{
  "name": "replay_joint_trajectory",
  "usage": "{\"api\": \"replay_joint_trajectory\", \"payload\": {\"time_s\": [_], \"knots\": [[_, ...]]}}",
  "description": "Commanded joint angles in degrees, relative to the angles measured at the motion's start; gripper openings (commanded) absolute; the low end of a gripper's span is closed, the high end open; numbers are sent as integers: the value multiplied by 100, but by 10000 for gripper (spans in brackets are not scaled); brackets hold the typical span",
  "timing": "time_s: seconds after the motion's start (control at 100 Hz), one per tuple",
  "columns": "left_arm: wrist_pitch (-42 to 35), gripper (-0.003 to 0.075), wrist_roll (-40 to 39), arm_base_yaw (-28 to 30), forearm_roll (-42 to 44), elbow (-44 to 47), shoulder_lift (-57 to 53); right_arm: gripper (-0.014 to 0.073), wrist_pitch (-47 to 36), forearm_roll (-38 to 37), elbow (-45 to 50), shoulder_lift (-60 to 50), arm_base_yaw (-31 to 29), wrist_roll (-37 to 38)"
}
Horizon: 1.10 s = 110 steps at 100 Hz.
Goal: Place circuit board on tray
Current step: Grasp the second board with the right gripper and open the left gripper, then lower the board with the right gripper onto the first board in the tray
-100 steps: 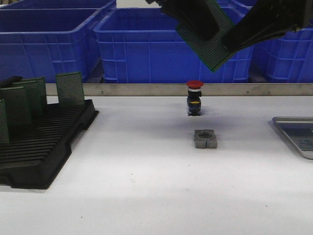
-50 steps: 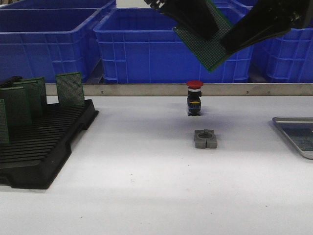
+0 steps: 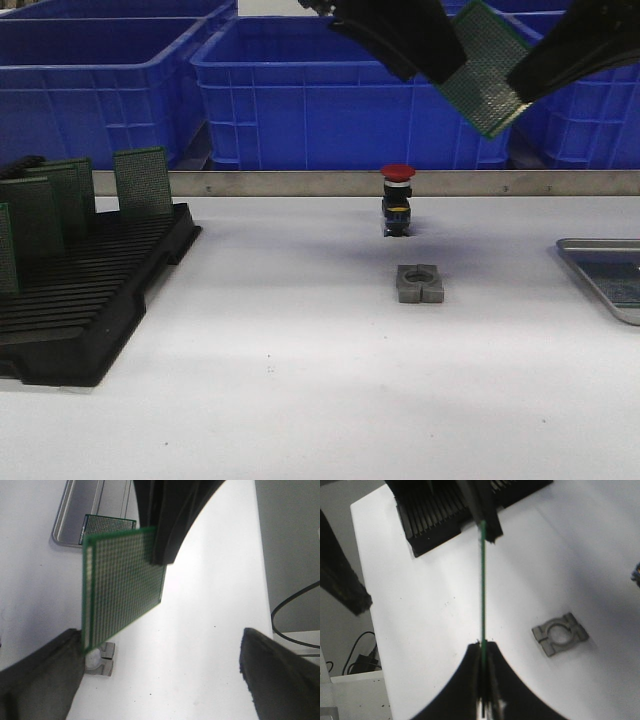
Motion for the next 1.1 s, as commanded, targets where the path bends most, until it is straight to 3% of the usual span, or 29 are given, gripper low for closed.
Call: {"api": "replay_joint_trajectory", "payload": {"time_s": [0.0, 0.27, 0.45, 1.09], "knots": [[272, 589, -58, -34, -356, -133, -321, -67, 396, 106, -184, -364, -324, 520], [272, 589, -58, -34, -356, -133, -321, -67, 102, -75, -145, -269, -1447, 2017], [272, 589, -58, -34, -356, -133, -321, -67, -152, -134, -106, 239, -1838, 3018], [261, 589, -58, -34, -356, -133, -321, -67, -445, -208, -106, 1701, -1895, 3072]]}}
